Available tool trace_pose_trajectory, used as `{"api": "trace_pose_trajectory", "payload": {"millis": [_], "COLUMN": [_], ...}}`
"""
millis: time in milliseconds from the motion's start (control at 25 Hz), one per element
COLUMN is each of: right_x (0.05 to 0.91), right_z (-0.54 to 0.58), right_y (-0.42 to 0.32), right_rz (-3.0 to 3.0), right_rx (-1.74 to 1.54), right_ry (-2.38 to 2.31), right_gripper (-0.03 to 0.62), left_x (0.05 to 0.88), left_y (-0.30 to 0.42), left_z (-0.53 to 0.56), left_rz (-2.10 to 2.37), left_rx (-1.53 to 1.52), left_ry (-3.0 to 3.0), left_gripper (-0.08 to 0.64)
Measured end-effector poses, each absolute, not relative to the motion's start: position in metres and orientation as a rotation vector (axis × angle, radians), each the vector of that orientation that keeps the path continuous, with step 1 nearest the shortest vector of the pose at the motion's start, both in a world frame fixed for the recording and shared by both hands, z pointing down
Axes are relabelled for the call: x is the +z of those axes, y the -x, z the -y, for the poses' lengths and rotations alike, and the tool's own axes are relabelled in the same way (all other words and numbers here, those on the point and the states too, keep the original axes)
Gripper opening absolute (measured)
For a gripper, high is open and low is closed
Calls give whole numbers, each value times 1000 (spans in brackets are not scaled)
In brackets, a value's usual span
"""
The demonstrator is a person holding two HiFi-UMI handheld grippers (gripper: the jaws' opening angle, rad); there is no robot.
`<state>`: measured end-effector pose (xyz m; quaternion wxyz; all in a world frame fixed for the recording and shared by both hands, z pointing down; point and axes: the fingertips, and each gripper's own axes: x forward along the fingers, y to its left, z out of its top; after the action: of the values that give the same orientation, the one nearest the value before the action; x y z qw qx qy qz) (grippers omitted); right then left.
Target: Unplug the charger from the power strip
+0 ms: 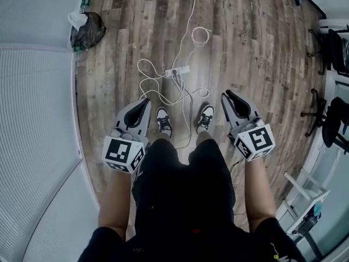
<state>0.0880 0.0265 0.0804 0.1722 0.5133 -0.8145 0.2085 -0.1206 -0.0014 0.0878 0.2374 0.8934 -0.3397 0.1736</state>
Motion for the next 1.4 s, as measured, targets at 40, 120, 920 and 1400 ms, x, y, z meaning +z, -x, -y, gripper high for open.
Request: {"api": "trace_pose_trajectory", "payload": {"millis": [40,120,920,1400], "right_x": [97,133,622,822], "right_z": [-18,1,60,64], "right_y": [-91,-99,-115,-102], "right_rz": [2311,2312,2242,2199], "right_rx": [602,620,559,420], "right_ry": [-1432,-1373,-742,-506], "right_gripper": [43,43,137,157], "left_x": [100,126,606,810], "left_y": [117,110,18,-11], "left_z": [9,27,49,64], "left_rz": [945,981,852,701], "left_rx": [481,491,823,892], "left_ry": [-2449,-2445,-2263,-2281], "left_gripper": [20,20,20,18]}}
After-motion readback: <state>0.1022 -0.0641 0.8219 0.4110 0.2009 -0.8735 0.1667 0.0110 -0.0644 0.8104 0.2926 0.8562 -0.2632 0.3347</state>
